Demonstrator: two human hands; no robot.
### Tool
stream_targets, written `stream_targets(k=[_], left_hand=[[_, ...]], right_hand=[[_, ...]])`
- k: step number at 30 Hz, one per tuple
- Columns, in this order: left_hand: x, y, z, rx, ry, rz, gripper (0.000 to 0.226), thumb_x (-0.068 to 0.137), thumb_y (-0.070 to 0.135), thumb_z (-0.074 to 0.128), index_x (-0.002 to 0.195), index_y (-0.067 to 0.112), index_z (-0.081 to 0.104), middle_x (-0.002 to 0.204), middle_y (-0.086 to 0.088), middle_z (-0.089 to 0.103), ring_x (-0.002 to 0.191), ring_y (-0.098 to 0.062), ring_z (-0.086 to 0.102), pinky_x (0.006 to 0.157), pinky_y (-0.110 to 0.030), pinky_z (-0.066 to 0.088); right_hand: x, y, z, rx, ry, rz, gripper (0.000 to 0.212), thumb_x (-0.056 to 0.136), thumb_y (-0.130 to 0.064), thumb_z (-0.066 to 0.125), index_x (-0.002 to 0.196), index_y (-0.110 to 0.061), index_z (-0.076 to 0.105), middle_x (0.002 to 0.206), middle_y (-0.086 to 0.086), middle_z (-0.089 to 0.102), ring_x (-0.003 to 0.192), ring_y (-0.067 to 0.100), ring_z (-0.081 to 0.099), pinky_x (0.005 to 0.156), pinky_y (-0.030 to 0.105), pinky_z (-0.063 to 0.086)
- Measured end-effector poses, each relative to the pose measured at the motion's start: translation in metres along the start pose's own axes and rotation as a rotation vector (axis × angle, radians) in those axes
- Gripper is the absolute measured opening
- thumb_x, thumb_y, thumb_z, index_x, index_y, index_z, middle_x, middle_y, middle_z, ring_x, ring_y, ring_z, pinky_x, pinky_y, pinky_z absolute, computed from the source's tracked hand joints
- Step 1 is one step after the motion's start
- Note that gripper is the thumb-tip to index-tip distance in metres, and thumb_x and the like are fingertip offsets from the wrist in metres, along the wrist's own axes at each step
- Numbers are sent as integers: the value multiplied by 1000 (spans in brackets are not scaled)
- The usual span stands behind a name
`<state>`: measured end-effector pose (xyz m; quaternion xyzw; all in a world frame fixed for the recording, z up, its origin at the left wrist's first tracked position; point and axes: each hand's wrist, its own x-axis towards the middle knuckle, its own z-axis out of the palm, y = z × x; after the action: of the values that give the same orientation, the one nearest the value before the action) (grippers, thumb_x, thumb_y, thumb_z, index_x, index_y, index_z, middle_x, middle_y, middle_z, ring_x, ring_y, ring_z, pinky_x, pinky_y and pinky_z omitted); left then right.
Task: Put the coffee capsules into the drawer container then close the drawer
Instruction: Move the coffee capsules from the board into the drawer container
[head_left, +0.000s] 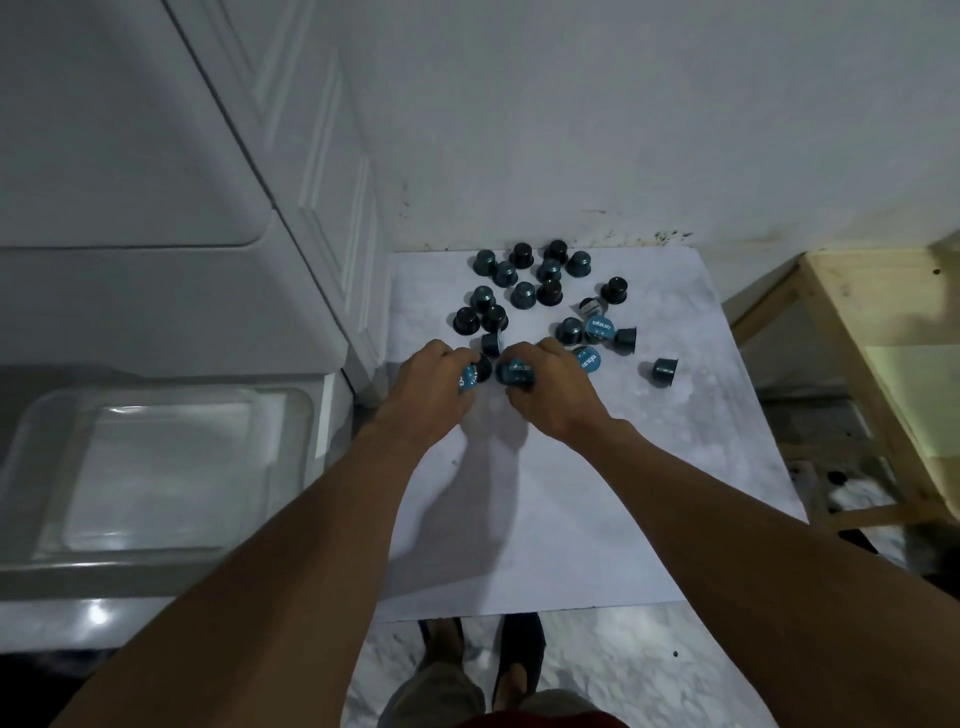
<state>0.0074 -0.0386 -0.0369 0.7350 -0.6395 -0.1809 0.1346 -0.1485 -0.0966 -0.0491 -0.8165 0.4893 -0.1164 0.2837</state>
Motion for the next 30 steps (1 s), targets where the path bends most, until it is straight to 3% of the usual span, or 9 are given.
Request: stream_targets(k=[3,6,12,15,19,24,27,30], left_hand=[[-10,9,-10,-51,53,-25,48,84,16,66,130,11,51,118,-13,59,109,-29,56,95,-38,45],[-23,15,-20,-75,120,-58,47,80,14,71,124,8,56,116,-13,60,106,-29,57,94,-37,45],[-59,27,-45,-191,230,-118,54,75,11,78,126,11,58,118,-12,62,107,-27,60,96,-32,46],[-75,25,-59,-185,283,-133,48,71,16,80,116,12,62,110,-9,66,99,-27,63,91,-38,49],[-102,21,-82,-136,372,-112,44,71,19,80,111,13,65,107,-7,67,98,-25,60,89,-31,44],[-149,3,-110,-78,467,-22,27,71,14,75,97,11,67,95,-6,68,93,-26,60,76,-27,39],[-191,-14,-125,-56,503,13,27,70,12,77,95,8,66,92,-7,68,90,-26,60,78,-32,45],[-236,-37,-136,-48,529,11,32,68,11,79,96,5,66,92,-11,67,88,-29,61,80,-38,50]], right_hand=[[-5,-3,-12,12,30,-6,43,79,-8,64,122,-8,55,108,18,59,100,33,56,84,39,46],[-9,-6,-21,-24,48,-35,31,79,-12,64,109,-4,59,103,16,60,98,32,55,77,31,40],[-26,-32,-41,-16,83,-140,45,80,-10,68,123,-7,57,117,17,59,100,32,59,86,37,46],[-35,-50,-47,-6,98,-171,37,77,-10,69,113,-6,60,109,13,63,93,29,60,75,31,44],[-49,-80,-51,-7,123,-225,25,73,-15,73,96,-9,64,94,10,62,86,24,56,70,29,39],[-82,-125,-47,15,202,-265,37,75,-16,74,109,-6,63,104,12,60,95,25,56,81,34,45],[-110,-159,-34,50,222,-276,46,78,-14,74,120,-7,58,113,13,59,99,27,58,87,34,45],[-137,-194,-12,22,204,-336,34,78,-9,70,110,-6,62,104,13,60,95,28,57,76,30,43]])
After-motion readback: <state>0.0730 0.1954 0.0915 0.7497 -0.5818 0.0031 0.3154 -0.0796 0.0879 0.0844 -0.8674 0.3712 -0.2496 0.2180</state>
